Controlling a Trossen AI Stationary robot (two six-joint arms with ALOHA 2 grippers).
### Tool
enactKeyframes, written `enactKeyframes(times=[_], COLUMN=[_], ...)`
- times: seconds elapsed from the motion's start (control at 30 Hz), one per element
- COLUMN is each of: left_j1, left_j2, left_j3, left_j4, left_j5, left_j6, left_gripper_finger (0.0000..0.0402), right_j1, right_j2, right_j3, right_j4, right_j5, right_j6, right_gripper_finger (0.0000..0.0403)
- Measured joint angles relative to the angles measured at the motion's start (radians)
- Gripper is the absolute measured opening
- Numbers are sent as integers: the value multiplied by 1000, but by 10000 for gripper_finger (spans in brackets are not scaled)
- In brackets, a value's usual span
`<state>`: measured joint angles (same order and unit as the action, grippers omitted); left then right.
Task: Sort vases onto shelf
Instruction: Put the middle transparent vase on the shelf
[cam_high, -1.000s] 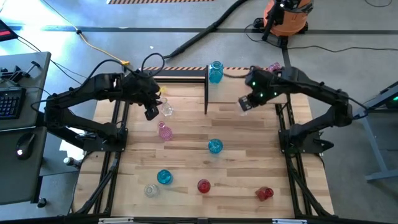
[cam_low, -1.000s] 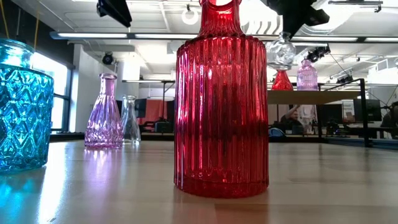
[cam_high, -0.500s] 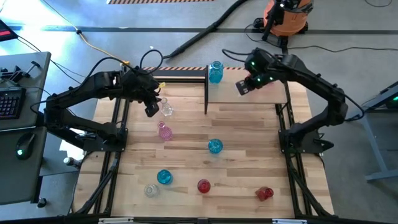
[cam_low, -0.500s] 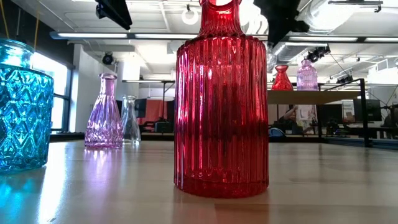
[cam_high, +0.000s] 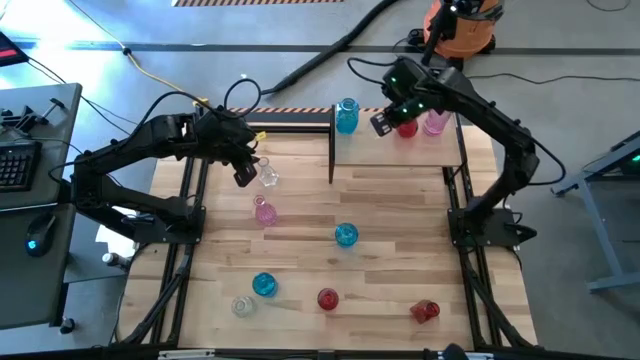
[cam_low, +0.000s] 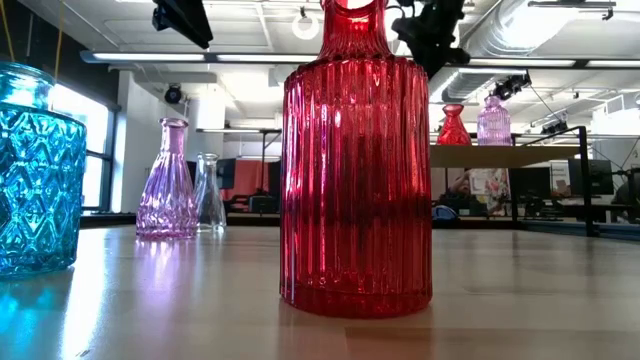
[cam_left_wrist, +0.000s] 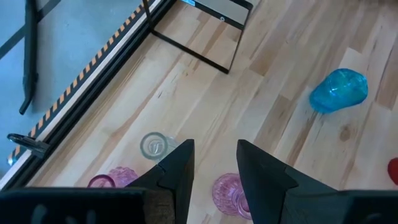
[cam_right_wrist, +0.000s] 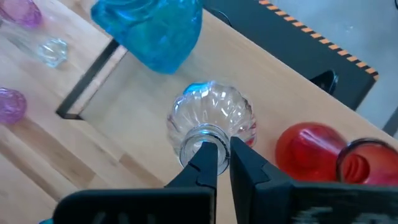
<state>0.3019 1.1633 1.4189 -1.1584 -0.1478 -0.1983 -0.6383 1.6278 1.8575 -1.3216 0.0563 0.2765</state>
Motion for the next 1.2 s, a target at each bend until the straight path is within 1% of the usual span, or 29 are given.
enactKeyframes(times=[0.13,0.47,0.7,0.87,1.07,1.2], left_j1=[0,0,0,0,0,0], left_j2=[0,0,0,0,0,0], left_j3=[0,0,0,0,0,0], left_j4=[0,0,0,1,3,5], left_j5=[0,0,0,0,-1,-23], left_j6=[-10,-47,-81,-106,-124,-133], left_gripper_finger=[113,113,113,113,113,113], right_j1=[-20,-63,-65,-69,-69,-69], right_j2=[35,83,108,127,139,140], right_j3=[28,32,32,31,31,30], right_j4=[-28,-26,-5,-4,1,2], right_j5=[-1,-9,-16,-42,-39,-39], right_j6=[-40,-108,-155,-183,-214,-214], right_gripper_finger=[0,0,0,0,0,0])
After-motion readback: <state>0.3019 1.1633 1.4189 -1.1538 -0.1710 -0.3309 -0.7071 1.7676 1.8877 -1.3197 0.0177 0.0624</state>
